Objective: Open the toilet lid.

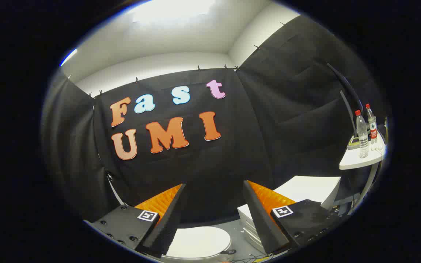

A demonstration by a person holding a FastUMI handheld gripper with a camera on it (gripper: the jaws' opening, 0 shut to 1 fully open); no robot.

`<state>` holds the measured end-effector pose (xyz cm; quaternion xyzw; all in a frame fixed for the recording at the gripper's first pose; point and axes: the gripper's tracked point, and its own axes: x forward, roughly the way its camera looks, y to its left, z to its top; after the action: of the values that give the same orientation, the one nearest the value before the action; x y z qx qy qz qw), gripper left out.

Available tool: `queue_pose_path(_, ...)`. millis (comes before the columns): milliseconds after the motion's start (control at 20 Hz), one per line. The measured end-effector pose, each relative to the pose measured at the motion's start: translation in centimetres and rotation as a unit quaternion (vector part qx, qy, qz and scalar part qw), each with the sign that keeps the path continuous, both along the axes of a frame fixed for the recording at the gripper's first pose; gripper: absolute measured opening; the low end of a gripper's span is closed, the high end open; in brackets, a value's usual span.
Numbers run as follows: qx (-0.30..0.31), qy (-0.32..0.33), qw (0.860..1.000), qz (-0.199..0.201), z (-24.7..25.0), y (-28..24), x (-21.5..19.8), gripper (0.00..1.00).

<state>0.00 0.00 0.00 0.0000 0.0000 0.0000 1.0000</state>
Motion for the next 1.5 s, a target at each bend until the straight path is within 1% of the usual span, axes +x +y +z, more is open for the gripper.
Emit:
queue_pose_path(100,-0.012,-0.017,1.0,-0.015,0.4,0.8,-0.1,0.98)
queue_pose_path(150,-0.016,-0.021,1.0,-0.013,0.3,1.7,-0.1,0.98)
queue_pose_path(300,-0.029,-0.007,1.0,0.007,-2.1,4.5,-0.5,0.98)
queue_pose_path(450,-0.04,-0.001,0.999,0.022,-3.3,6.0,-2.3,0.98)
queue_pose_path(650,-0.066,-0.014,0.998,0.016,-3.1,6.8,-4.5,0.98)
queue_pose_path(750,-0.077,-0.018,0.997,0.011,-2.4,7.0,-4.7,0.98)
queue_pose_path(850,-0.089,-0.022,0.996,0.017,-2.2,7.9,-4.9,0.98)
queue_pose_path(950,-0.094,-0.02,0.995,0.017,-2.5,7.9,-4.6,0.98)
queue_pose_path(1150,-0.074,-0.004,0.997,0.015,-4.4,7.5,-4.0,0.98)
queue_pose_path(1500,-0.067,0.022,0.998,0.003,-9.1,5.5,-2.8,0.98)
